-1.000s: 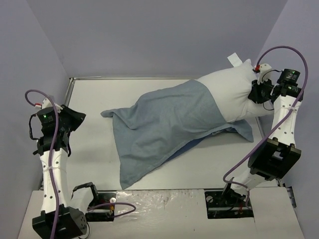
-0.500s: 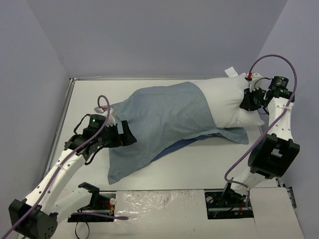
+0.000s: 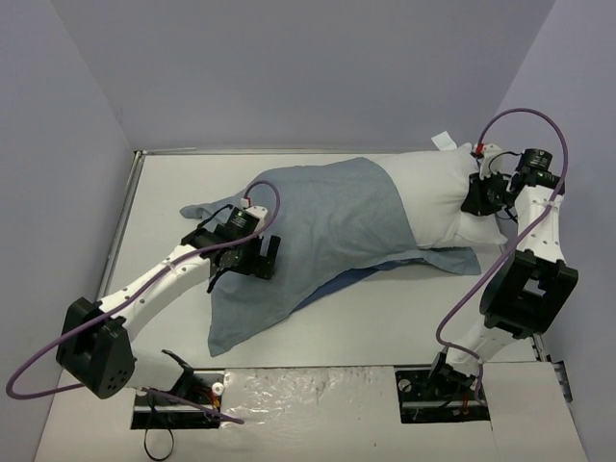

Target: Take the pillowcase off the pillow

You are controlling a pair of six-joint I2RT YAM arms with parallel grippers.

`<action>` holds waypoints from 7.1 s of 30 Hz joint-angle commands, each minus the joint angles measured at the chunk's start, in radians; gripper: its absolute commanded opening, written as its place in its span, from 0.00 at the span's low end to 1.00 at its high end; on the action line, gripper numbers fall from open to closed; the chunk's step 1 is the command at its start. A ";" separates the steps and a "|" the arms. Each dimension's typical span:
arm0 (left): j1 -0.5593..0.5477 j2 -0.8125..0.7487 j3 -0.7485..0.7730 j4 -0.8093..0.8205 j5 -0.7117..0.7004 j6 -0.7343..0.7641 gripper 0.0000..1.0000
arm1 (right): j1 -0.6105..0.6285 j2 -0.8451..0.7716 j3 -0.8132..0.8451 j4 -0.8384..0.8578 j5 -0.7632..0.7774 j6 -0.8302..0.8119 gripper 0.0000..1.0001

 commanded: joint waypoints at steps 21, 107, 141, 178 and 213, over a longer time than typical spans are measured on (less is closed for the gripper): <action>0.007 0.034 -0.181 0.259 0.245 0.109 0.80 | 0.002 0.038 -0.055 0.002 -0.007 -0.018 0.00; 0.422 -0.120 0.138 0.223 0.209 0.079 0.02 | -0.027 -0.074 0.088 -0.118 -0.392 0.036 0.00; -0.094 -0.380 -0.090 0.208 -0.074 -0.038 0.97 | 0.311 -0.294 -0.080 -0.399 -0.032 -0.851 0.93; -0.150 -0.440 -0.170 0.299 -0.116 -0.046 0.98 | 0.590 -0.333 -0.441 0.303 0.360 -0.327 0.00; 0.277 0.082 0.170 0.428 0.214 0.479 0.94 | 0.332 -0.121 0.181 0.016 -0.222 0.041 0.00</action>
